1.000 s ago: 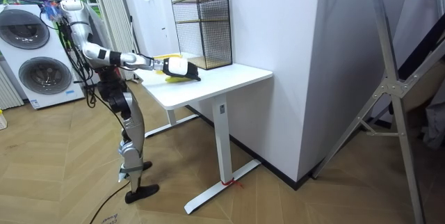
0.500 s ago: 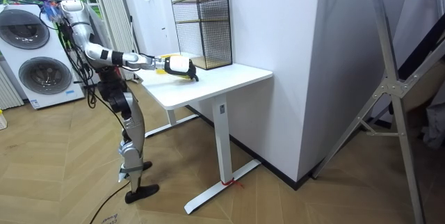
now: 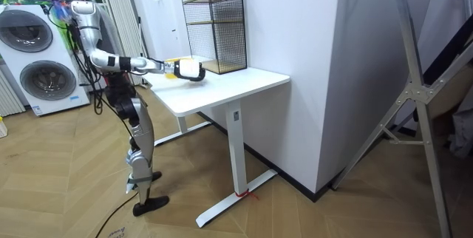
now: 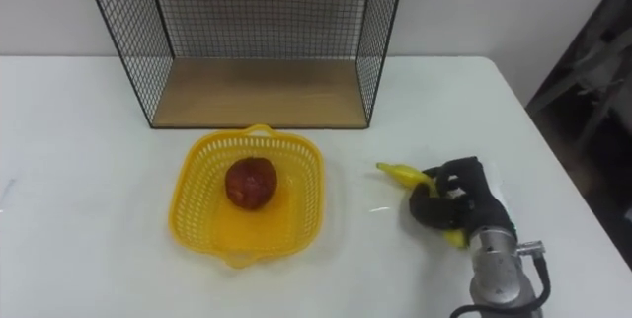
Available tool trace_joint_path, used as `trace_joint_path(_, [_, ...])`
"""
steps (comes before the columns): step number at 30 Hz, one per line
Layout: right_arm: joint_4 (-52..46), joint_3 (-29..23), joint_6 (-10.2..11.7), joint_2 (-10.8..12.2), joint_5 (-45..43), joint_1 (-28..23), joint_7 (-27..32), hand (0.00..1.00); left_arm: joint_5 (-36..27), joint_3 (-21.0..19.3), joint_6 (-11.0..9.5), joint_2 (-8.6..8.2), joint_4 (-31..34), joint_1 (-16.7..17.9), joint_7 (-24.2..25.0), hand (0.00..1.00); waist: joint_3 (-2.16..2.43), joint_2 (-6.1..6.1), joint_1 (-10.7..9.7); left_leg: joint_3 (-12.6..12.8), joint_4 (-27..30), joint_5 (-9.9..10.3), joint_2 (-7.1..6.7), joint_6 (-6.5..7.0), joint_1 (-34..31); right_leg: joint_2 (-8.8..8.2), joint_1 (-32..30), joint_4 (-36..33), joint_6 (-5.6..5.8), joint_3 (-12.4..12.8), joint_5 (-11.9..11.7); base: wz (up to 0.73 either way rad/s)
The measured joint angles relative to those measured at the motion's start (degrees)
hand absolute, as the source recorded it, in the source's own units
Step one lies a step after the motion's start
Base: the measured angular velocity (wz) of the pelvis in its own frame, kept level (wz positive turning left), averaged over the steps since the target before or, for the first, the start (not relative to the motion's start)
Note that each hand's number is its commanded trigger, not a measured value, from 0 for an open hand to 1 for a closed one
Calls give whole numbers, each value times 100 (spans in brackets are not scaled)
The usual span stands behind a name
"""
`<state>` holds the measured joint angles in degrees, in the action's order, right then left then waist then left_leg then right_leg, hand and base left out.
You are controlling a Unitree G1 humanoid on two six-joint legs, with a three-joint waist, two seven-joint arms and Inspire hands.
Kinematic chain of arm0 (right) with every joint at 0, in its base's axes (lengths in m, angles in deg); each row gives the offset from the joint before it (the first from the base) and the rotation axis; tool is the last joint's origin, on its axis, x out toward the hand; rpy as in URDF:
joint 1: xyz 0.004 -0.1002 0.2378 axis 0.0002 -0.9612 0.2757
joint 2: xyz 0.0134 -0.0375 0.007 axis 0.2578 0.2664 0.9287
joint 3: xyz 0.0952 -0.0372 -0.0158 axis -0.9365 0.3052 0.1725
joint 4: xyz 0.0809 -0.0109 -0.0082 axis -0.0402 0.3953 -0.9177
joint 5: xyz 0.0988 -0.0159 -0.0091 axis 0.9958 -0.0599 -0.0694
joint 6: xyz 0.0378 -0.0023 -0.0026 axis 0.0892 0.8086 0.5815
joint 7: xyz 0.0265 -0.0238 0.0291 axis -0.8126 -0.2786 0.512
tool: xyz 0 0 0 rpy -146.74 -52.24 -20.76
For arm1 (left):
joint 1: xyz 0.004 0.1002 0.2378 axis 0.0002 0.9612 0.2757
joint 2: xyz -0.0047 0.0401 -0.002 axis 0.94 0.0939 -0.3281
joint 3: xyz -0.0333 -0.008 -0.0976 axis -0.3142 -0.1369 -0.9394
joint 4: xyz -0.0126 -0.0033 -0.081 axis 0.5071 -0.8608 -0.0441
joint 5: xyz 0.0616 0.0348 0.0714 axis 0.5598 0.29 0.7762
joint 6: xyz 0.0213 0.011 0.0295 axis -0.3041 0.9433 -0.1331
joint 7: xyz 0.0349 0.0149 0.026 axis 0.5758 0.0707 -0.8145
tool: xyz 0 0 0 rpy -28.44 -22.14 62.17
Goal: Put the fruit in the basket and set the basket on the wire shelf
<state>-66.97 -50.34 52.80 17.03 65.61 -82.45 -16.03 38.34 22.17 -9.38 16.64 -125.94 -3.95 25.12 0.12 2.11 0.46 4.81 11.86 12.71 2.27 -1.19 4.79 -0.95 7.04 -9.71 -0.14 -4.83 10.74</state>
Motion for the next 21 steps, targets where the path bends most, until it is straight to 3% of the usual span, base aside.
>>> trace_joint_path(3, [-678,12,9,7,271,-2,-2,100,-7,2,-105,3,-58,-14,11,0,-6,-12,-1,10,-4,-3,0,3,-12,0,-17,-8,0,12,0,-2])
trace_joint_path(8, [-1618,-11,318,6,753,1,8,100,-5,2,-374,2,-214,57,30,0,-11,0,0,10,-16,-3,0,3,3,0,-10,0,0,12,0,0])
trace_joint_path(18, [-2025,-11,569,4,929,14,131,100,-1,-2,-528,2,-306,130,16,0,-19,7,41,26,-21,-2,1,3,-14,0,-14,2,5,19,4,0])
trace_joint_path(21, [-2307,-6,579,-8,890,23,123,100,-3,-3,-558,4,-527,-35,54,0,-19,-12,115,31,16,-3,0,3,-18,0,-62,-12,5,22,3,0])
